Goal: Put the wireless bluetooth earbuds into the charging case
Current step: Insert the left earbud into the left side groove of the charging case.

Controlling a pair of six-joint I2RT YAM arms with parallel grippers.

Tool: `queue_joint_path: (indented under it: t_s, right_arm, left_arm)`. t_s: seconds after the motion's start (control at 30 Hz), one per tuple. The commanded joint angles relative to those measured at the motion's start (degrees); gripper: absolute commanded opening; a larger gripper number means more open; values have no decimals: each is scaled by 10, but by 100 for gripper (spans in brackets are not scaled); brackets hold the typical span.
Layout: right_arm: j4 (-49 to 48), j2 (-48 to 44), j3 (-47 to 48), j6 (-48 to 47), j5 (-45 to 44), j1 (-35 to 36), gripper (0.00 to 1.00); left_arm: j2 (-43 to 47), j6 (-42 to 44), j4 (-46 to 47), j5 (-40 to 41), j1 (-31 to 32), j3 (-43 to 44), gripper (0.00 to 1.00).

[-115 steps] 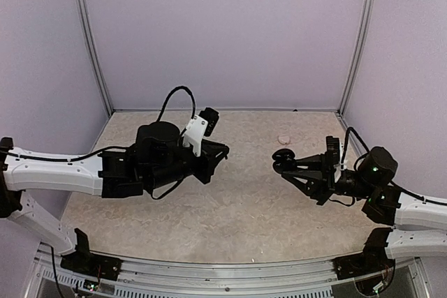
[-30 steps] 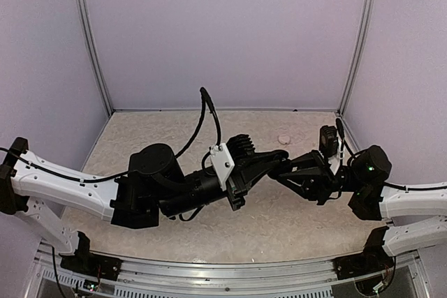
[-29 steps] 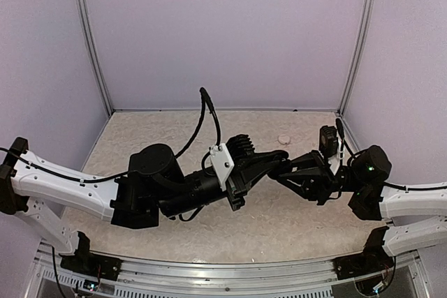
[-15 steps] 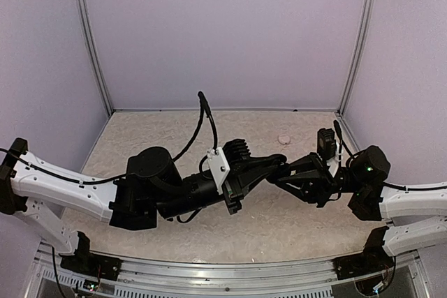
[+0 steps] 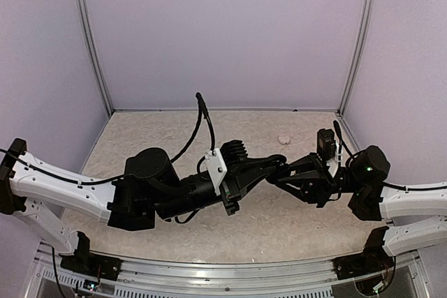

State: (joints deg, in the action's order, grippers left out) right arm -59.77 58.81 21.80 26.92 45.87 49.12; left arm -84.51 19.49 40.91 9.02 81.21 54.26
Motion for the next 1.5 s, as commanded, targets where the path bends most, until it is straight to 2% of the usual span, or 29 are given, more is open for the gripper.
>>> queue_joint_path:
  t_s: [0.0,0.47,0.87,1.13,1.47]
  right_arm:
    - [-21,-8,21,-3,-17,2,0]
    - [-15,-7,24,-9,-11,3,0]
    - [-16,-2,31,-10,12,3,0]
    - [-19,-5,28,-11,14,3,0]
    - [-34,3,31,-8,22,2,0]
  left_arm:
    - [6,-7,-29,-7,3,-16,13]
    - [13,-6,-51,-29,-3,-14,12]
    - [22,-10,-79,-110,-25,-12,6]
    - [34,-40,-52,-128,-41,-31,0]
    - [34,-46,-46,-143,-43,-32,0]
